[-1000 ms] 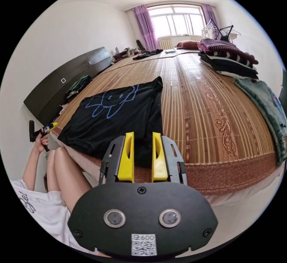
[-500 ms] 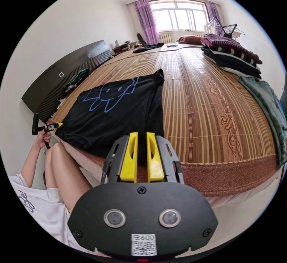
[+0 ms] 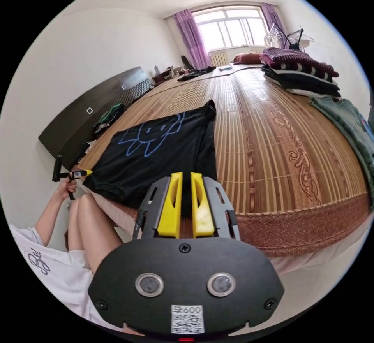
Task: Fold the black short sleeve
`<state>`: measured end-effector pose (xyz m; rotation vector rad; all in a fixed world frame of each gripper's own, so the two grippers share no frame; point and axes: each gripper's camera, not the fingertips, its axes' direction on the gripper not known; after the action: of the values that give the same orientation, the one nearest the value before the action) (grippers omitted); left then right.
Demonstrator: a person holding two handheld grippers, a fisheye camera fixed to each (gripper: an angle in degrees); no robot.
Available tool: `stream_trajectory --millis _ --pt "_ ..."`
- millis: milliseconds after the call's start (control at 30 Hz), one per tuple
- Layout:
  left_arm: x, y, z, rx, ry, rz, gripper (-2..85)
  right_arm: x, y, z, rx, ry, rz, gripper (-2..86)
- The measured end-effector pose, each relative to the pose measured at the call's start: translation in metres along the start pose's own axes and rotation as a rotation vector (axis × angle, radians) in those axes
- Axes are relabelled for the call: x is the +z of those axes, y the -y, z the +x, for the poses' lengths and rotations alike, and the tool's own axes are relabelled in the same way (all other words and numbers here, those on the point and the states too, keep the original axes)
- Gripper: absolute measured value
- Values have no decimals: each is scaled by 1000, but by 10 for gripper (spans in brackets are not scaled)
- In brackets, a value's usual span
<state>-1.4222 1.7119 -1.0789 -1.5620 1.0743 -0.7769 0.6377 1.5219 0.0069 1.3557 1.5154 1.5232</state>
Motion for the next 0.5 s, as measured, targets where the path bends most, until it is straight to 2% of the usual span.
stream_trajectory --millis 100,267,500 --pt "-7 -12 13 -18 -23 15 26 10 6 5 -5 -22 -33 42" --pt "-14 -25 43 13 13 -13 25 26 9 -5 -160 -122 -92 -3" --pt "-19 -54 67 -19 -20 -32 27 25 17 23 -113 -97 -90 -8"
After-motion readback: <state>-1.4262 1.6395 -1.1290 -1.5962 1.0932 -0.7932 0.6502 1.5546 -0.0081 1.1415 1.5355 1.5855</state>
